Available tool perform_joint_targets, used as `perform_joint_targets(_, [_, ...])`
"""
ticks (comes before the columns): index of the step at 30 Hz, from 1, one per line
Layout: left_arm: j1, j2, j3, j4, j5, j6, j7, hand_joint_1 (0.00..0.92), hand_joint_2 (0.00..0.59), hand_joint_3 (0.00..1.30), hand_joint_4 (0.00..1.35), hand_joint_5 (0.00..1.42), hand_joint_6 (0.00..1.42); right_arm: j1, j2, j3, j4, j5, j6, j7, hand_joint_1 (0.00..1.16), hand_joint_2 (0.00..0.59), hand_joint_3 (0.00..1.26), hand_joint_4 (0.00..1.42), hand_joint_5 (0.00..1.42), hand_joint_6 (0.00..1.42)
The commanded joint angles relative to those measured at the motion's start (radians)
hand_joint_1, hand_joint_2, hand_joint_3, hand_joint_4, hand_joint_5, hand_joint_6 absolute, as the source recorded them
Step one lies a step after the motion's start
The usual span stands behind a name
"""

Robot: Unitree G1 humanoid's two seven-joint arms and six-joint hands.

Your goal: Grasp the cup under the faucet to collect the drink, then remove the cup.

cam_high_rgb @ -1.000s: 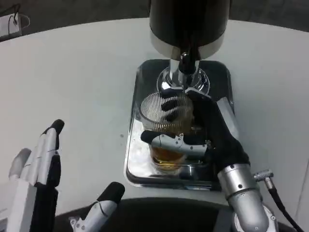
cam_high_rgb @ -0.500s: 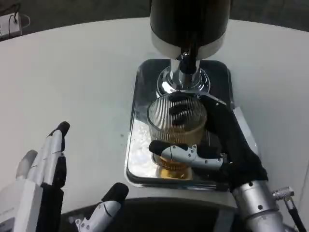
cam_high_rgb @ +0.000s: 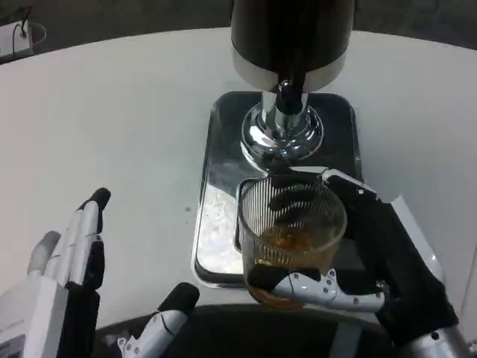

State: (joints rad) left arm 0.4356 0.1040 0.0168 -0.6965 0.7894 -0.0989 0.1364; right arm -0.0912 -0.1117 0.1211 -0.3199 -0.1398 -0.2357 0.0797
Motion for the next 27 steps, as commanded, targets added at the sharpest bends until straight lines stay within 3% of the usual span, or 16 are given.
perform_joint_targets(1, [0.019, 0.002, -0.015, -0.015, 0.043, -0.003, -0.001, 0.000, 0.139, 0.00, 0.00, 0.04, 0.00, 0.030, -0.022, -0.049, -0.131, 0.081, -0.011, 0.031, 1.16, 0.130, 0.81, 0.94, 1.19, 1.42])
perform_joint_targets(11, [0.039, 0.022, -0.044, -0.095, 0.147, 0.003, -0.080, 0.000, 0.125, 0.00, 0.00, 0.00, 0.00, 0.077, -0.092, -0.137, -0.312, 0.191, 0.039, 0.098, 1.16, 0.130, 0.81, 0.94, 1.17, 1.42])
perform_joint_targets(20, [0.090, 0.052, -0.065, -0.198, 0.257, -0.026, -0.173, 0.000, 0.122, 0.00, 0.00, 0.00, 0.00, 0.121, -0.143, -0.154, -0.416, 0.233, 0.026, 0.170, 1.16, 0.130, 0.81, 0.94, 1.17, 1.42])
perform_joint_targets(27, [0.077, 0.048, -0.130, -0.203, 0.336, -0.057, -0.216, 0.000, 0.114, 0.00, 0.00, 0.00, 0.00, 0.154, -0.147, -0.180, -0.439, 0.258, 0.011, 0.190, 1.16, 0.130, 0.81, 0.94, 1.17, 1.42])
